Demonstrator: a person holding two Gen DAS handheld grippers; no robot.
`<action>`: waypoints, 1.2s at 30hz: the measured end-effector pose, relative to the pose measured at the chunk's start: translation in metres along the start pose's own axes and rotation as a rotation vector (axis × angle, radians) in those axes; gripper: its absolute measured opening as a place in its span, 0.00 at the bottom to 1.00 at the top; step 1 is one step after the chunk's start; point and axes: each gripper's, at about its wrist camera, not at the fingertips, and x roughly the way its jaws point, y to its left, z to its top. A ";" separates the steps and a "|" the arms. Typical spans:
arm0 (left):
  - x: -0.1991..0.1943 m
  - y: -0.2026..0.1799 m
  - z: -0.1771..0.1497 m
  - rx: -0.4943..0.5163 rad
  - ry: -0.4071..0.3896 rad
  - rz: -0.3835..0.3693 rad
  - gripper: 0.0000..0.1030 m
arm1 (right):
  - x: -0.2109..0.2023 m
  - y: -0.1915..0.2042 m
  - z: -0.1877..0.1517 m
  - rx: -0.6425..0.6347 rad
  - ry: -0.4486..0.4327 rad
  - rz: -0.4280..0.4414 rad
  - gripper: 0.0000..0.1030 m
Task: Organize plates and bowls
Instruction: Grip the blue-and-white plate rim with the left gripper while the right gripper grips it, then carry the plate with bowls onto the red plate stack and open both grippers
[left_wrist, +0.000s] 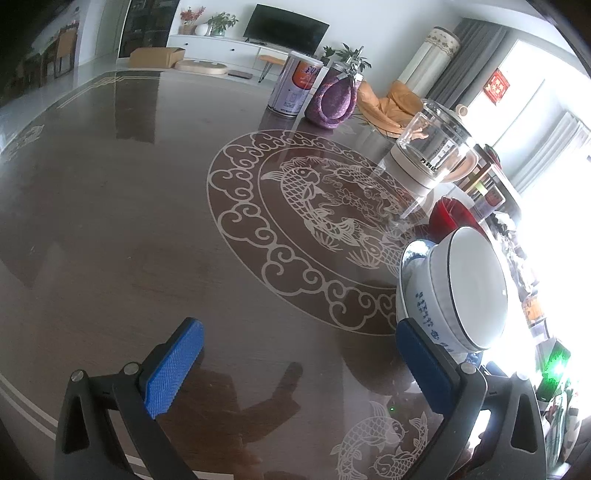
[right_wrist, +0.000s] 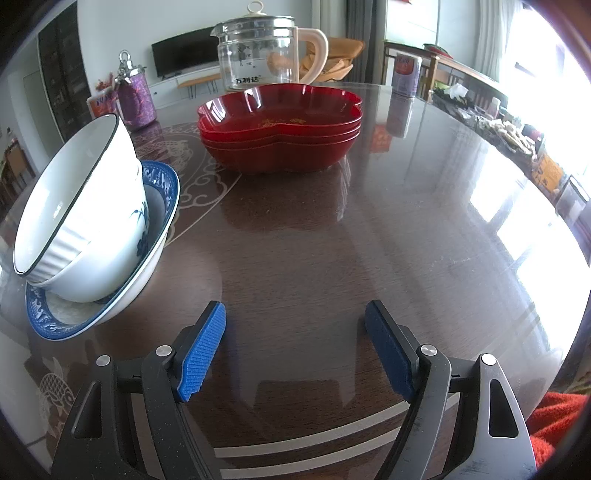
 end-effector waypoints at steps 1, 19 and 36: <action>0.000 0.000 0.000 -0.001 0.002 0.000 0.99 | 0.000 0.000 0.000 0.001 0.000 0.002 0.78; 0.037 -0.052 0.011 0.133 0.061 -0.082 0.74 | -0.038 -0.026 0.018 0.184 -0.164 0.408 0.75; 0.062 -0.071 0.007 0.145 0.040 -0.170 0.07 | 0.030 0.020 0.055 0.120 0.066 0.493 0.10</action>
